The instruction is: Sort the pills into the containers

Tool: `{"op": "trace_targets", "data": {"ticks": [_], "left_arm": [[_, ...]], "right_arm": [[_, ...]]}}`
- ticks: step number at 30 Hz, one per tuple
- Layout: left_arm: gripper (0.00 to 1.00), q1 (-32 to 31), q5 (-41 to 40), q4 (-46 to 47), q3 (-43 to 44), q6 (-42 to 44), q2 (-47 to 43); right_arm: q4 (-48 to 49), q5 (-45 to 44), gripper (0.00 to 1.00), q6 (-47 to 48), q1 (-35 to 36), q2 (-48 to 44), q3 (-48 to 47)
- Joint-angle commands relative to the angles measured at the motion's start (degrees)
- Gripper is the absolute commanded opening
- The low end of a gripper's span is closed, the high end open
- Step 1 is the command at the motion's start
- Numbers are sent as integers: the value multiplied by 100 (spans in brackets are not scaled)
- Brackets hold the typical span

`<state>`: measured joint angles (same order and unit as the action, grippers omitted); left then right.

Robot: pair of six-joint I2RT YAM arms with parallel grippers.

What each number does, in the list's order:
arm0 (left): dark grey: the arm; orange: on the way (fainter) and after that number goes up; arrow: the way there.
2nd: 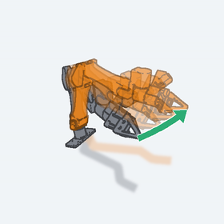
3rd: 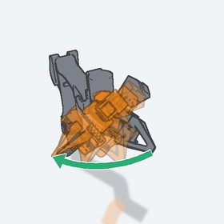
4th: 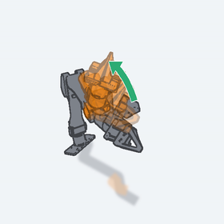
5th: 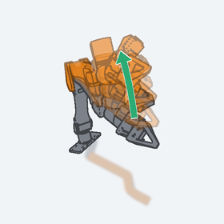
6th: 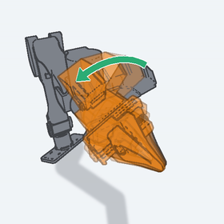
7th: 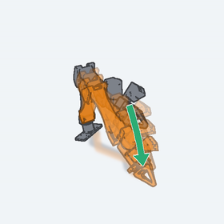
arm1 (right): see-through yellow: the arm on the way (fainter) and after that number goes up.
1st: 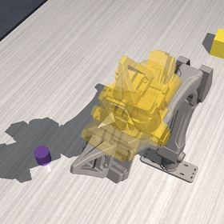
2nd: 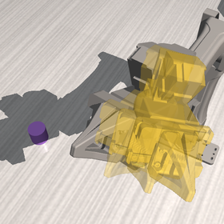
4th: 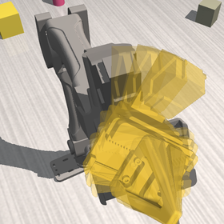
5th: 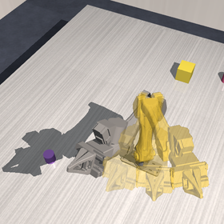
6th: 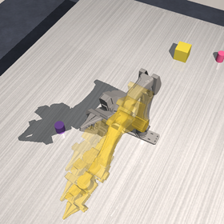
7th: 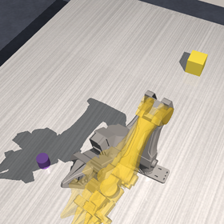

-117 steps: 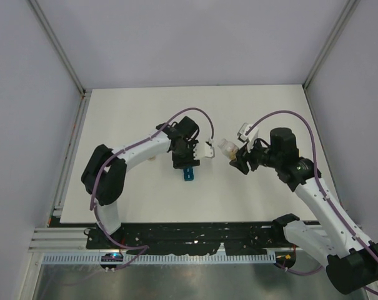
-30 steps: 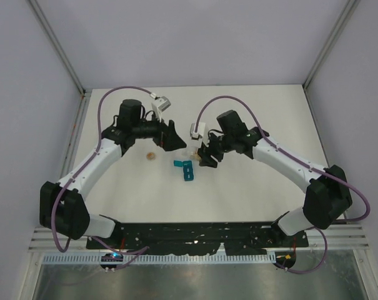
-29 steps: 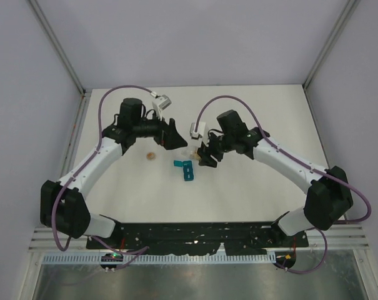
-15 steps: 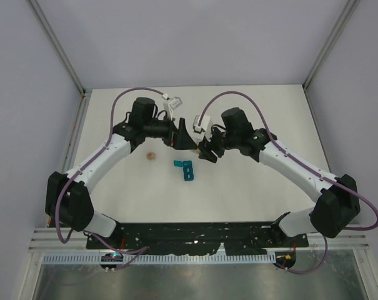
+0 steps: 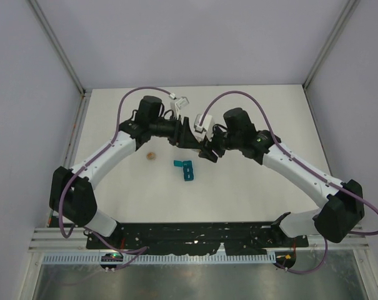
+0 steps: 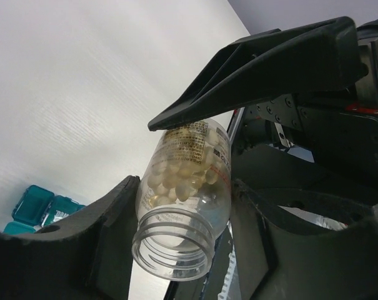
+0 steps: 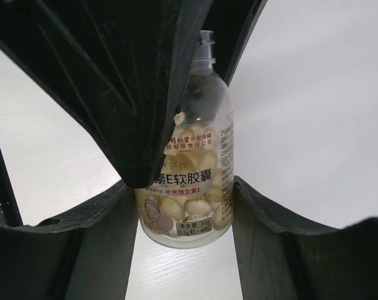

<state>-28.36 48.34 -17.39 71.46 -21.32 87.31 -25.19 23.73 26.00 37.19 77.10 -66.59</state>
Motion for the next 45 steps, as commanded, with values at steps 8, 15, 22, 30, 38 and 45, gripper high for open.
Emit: {"op": "trace_targets", "data": {"ticks": [8,15,22,30,38,45], "left_arm": [[0,-38,624,420,44,-74,-3],[0,-12,1089,1430,-518,-504,-205],[0,-3,1432,2248,-941,-768,-390],[0,6,1644,3065,-1213,-1330,-443],[0,94,1679,3804,-1442,-1884,-478],[0,111,1688,3910,-1521,-1964,-539]], "right_arm": [[506,-87,32,-139,34,-485,111],[611,18,60,-174,34,-731,286],[875,360,71,-130,34,-1091,576],[946,510,77,-130,34,-1162,691],[1069,502,77,-156,25,-1259,858],[1078,501,68,-183,34,-1233,823]]}}
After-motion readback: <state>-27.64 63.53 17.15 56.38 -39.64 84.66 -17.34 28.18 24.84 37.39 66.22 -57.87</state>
